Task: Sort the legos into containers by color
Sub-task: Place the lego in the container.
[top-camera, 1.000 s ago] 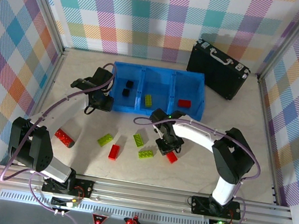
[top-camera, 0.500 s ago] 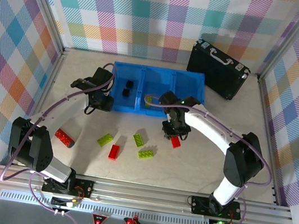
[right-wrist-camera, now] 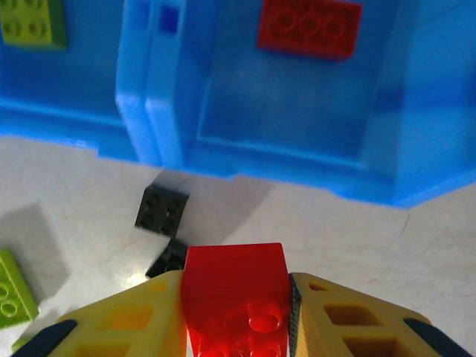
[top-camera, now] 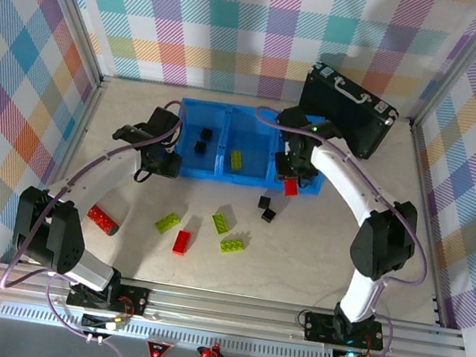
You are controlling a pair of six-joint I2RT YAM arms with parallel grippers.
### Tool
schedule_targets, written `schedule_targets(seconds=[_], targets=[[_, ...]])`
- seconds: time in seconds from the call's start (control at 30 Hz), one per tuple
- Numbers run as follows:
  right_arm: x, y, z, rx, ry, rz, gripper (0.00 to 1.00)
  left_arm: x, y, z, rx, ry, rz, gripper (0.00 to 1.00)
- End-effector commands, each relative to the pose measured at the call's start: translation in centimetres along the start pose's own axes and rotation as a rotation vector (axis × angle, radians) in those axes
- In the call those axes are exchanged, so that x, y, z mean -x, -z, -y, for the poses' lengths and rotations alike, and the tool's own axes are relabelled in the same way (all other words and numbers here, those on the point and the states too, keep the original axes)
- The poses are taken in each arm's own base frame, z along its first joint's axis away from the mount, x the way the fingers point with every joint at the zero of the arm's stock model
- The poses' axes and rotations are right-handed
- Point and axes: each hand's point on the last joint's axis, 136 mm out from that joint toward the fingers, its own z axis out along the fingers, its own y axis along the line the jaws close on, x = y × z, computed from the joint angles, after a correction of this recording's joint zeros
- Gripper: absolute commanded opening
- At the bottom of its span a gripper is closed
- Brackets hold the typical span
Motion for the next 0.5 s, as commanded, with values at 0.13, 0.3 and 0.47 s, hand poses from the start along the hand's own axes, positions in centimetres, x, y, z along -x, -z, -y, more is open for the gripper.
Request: schedule_targets(seconds=[0.13, 0.3, 0.47], targets=[[3.9, -0.7, 2.3, -0.015, -0.031, 0.032, 0.36, 0.1, 0.5, -0.3, -0.007, 0.003, 0.014, 0.44], [5.9, -2.0, 2.6, 0.037, -0.074, 0.043, 0.36, 0.1, 0.4, -0.4, -0.005, 0.004, 0.012, 0.44], [8.2, -3.8, 2.7, 0.058, -0.101, 0.073, 0.36, 0.0, 0.2, -0.4, -0.002, 0.0, 0.005, 0.44]])
